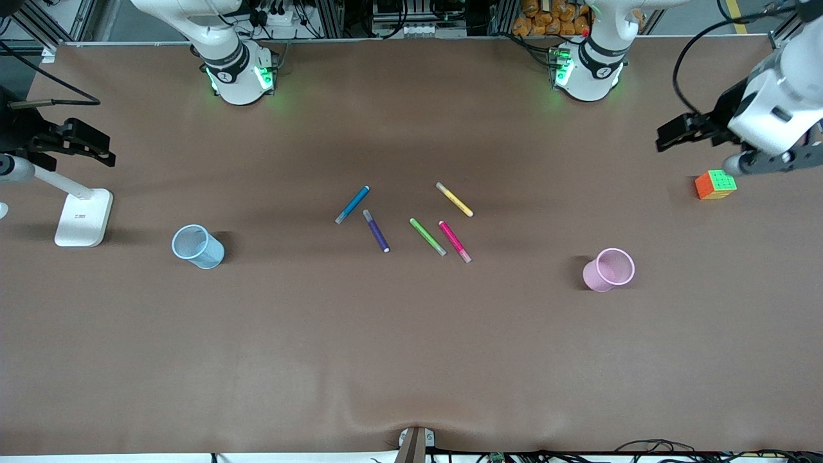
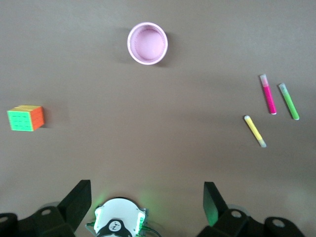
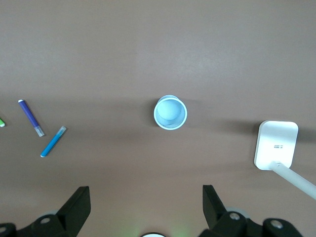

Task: Place pink and blue markers in matching cups
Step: 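Reach the left gripper toward the pink marker among the markers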

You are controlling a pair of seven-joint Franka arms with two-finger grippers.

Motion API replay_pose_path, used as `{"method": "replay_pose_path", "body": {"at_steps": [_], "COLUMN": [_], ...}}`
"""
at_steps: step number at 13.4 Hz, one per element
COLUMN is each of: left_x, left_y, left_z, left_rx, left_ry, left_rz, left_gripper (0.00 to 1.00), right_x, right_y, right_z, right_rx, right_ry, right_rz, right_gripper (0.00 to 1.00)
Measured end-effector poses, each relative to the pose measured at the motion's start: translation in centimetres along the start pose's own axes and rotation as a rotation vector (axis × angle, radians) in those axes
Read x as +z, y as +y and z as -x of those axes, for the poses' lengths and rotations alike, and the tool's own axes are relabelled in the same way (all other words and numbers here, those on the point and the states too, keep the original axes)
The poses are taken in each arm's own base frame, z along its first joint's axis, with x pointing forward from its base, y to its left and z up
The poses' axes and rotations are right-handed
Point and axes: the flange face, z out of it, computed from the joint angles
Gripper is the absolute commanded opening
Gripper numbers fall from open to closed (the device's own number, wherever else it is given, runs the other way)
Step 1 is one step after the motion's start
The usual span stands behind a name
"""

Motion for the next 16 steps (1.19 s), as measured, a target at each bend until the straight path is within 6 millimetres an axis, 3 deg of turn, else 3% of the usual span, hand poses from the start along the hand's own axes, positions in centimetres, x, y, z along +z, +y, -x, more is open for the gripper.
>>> {"method": "replay_pose_path", "body": {"at_steps": [3,11,16], "left_x": [3.5,12.8,20.9], "left_y": [1.2,7.9,13.1], "left_z": [-3.0,-8.4,-11.7], "left_rx": [0.01,-0.01,-0.061], "left_ry": [-0.033,-0.042,-0.015], "left_rz": [0.013,0.021,0.044], "left_gripper": [1.0,1.0,1.0], "right_x": [0.5,2.0,4.1], "right_y": [0.3,0.5,0.7], "right_z": [-0.3,-1.5,-2.9], "right_rx": [0.005,0.008,0.009], "right_ry": [-0.009,-0.023,-0.058], "right_rz": [-0.001,-0.002,-0.005], "right_gripper": [1.0,1.0,1.0]}}
